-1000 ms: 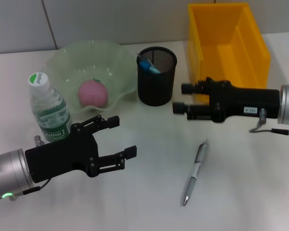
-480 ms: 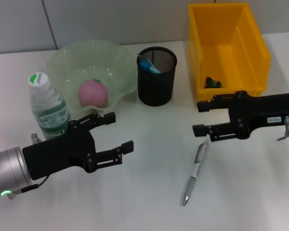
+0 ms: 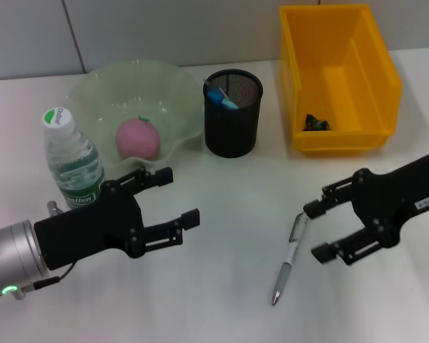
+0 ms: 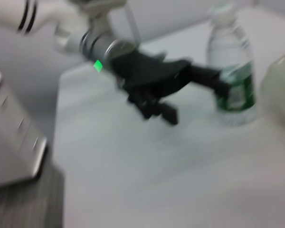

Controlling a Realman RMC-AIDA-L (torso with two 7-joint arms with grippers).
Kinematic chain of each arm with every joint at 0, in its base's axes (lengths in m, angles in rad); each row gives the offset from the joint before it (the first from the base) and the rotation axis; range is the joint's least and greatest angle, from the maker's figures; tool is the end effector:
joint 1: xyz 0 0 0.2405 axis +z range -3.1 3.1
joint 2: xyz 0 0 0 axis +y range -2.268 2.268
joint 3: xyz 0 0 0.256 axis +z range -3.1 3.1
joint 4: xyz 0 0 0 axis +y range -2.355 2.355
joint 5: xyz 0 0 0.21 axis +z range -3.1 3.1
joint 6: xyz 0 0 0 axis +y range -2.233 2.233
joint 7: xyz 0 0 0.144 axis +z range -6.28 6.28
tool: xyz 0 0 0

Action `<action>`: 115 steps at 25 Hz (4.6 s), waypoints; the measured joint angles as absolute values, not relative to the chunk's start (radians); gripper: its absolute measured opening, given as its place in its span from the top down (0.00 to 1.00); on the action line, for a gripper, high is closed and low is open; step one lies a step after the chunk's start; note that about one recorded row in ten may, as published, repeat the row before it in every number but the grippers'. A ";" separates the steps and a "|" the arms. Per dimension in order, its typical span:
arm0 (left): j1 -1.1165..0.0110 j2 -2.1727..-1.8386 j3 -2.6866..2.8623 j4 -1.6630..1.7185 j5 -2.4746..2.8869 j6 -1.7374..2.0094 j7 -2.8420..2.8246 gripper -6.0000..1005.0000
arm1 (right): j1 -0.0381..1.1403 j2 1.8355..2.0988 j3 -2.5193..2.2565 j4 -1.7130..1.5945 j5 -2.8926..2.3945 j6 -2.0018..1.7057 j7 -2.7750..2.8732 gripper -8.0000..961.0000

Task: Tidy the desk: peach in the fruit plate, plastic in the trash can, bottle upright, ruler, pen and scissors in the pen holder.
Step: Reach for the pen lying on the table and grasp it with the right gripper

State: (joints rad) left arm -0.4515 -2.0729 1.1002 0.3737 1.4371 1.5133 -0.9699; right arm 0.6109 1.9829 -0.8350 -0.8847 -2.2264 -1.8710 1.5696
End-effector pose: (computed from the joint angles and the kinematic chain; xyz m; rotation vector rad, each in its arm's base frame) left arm -0.2547 0.2919 -0.0497 -2.6506 -0.4175 -1.0135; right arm 0.2363 0.3240 0.0424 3.0481 -0.4486 -0.2320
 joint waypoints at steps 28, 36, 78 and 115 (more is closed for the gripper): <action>-0.449 -2.077 1.212 0.370 1.426 1.494 -0.962 0.14 | 0.881 2.052 -1.202 -1.049 -2.601 -1.893 1.369 0.21; -0.439 -2.076 1.216 0.379 1.422 1.482 -0.963 0.14 | 0.927 2.070 -1.333 -1.065 -2.651 -1.856 1.329 0.21; -0.426 -2.078 1.218 0.391 1.418 1.465 -0.962 0.14 | 1.037 2.073 -1.727 -0.951 -2.553 -1.691 1.283 0.21; -0.426 -2.078 1.211 0.390 1.416 1.456 -0.965 0.14 | 1.029 2.074 -1.858 -0.897 -2.516 -1.567 1.293 0.31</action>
State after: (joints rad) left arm -0.4264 -2.0785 1.2111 0.3896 1.4158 1.4556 -0.9647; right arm 1.0291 2.0740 -1.8576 -0.8973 -2.5157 -1.5674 1.2929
